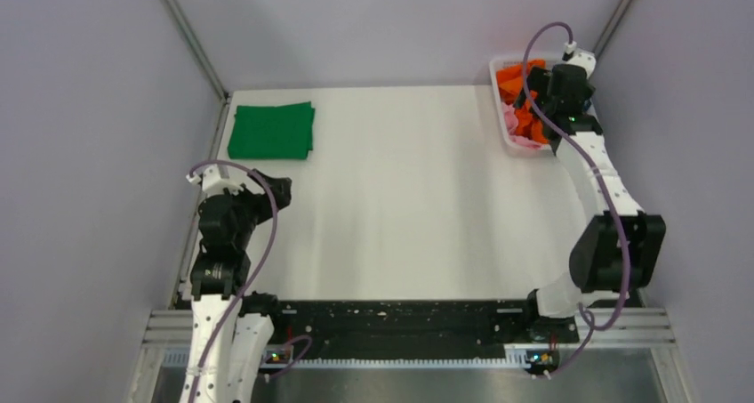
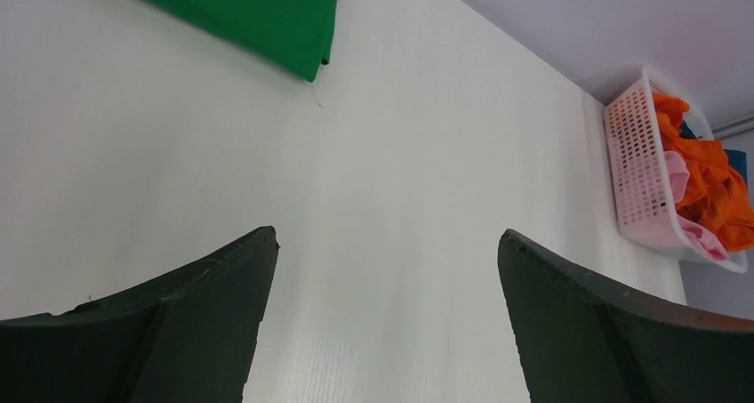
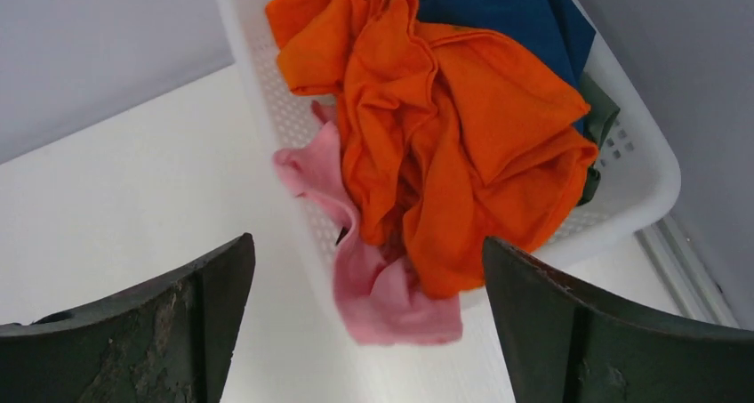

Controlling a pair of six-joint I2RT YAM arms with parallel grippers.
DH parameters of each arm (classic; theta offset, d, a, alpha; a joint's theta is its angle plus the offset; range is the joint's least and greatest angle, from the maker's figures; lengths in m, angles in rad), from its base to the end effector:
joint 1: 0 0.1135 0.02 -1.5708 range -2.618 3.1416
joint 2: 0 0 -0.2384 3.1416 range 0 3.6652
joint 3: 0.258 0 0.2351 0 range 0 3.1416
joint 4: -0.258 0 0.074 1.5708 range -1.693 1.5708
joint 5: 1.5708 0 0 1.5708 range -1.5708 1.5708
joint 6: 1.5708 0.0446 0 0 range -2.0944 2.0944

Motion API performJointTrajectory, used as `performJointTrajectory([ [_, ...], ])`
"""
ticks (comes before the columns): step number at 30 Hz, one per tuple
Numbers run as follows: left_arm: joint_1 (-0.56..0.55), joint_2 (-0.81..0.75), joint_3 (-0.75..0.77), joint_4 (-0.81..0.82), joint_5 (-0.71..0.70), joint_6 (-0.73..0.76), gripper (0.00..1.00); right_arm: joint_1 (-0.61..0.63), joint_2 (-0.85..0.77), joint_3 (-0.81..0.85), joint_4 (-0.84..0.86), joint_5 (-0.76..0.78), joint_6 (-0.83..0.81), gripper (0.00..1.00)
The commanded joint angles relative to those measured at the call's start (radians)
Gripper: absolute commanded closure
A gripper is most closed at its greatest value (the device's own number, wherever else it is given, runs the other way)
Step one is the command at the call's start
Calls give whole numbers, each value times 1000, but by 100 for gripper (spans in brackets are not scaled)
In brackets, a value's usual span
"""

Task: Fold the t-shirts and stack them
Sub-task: Grab crumpled tshirt from bin with the right arm

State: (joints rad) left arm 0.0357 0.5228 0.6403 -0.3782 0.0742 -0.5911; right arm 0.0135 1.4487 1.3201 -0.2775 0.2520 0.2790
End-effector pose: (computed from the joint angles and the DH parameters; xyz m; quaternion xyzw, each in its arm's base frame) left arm 0.1467 0.0019 0.2882 -0.2228 0.7608 -0.1952 0.5774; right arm 0.3319 -0.0066 0.3342 0.1782 0.8121 -0.0243 0.5551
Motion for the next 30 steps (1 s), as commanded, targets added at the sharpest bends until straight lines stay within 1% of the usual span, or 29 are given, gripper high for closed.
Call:
performJointTrajectory([
  [1,2,-7,1,74,29,4,1,-52,214,190,-3,63,-61,5],
  [6,2,3,15,79,45,-1,1,-53,456,409,-10,104,-119,15],
  [9,1,1,14,69,18,1,1,-55,573,511,-5,128,-137,22],
  [11,2,6,21,56,22,14,1,-56,649,552,-1,100,-151,27],
  [12,1,8,25,54,33,21,1,-56,678,571,-6,108,-149,29],
  [15,2,9,23,54,49,18,1,-55,740,596,-28,158,-111,41],
  [17,2,0,21,42,22,16,1,-55,761,593,-30,180,-105,47],
  [18,3,-4,20,33,-2,10,1,-55,768,588,-30,190,-108,53],
  [19,2,-11,19,24,-25,3,1,-55,772,586,-28,199,-115,63],
  [20,2,-20,17,15,-46,-6,1,-56,772,586,-29,209,-125,75],
  [21,1,-28,15,12,-58,-9,1,-56,770,589,-28,213,-138,96],
  [22,2,-33,11,16,-63,-10,1,-56,759,594,-31,219,-139,100],
  [25,2,-49,-5,36,-48,-19,1,-55,686,617,-26,191,-148,100],
  [30,2,-65,-13,37,-8,-97,1,-38,465,664,-17,161,-149,100],
])
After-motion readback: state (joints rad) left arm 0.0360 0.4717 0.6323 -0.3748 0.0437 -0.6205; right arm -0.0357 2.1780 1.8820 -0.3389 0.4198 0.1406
